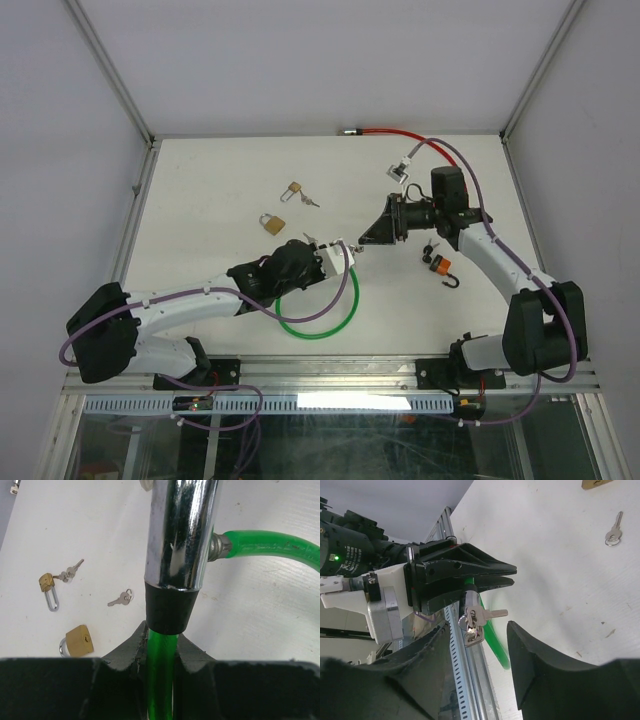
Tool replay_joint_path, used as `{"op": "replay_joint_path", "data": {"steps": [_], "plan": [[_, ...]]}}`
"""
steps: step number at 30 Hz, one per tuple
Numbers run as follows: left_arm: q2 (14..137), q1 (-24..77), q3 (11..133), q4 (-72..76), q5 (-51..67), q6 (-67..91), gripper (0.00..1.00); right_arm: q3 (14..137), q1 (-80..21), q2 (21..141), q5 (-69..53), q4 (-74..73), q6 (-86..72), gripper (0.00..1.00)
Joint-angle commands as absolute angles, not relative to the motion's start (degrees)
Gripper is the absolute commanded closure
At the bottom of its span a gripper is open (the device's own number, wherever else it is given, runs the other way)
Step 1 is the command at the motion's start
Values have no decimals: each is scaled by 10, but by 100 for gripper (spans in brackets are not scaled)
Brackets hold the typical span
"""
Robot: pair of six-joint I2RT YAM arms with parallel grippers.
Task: Lock with the key
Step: Lock the lock.
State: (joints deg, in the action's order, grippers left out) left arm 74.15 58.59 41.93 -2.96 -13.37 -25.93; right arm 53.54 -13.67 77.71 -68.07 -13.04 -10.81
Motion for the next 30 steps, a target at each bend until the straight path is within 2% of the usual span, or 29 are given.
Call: {"op": "replay_joint_path", "data": {"steps": [1, 19, 26, 30], "plan": [[742, 593, 445, 2, -130, -255, 100, 542, -153, 780, -656, -149, -84, 50], [741, 594, 448, -2, -132, -254, 100, 549, -167, 764, -648, -188, -36, 63], [742, 594, 450, -1, -133, -254, 100, 551, -174, 760, -669, -193, -23, 72], [741, 594, 449, -3, -134, -255, 100, 547, -180, 749, -677, -196, 17, 82]]}}
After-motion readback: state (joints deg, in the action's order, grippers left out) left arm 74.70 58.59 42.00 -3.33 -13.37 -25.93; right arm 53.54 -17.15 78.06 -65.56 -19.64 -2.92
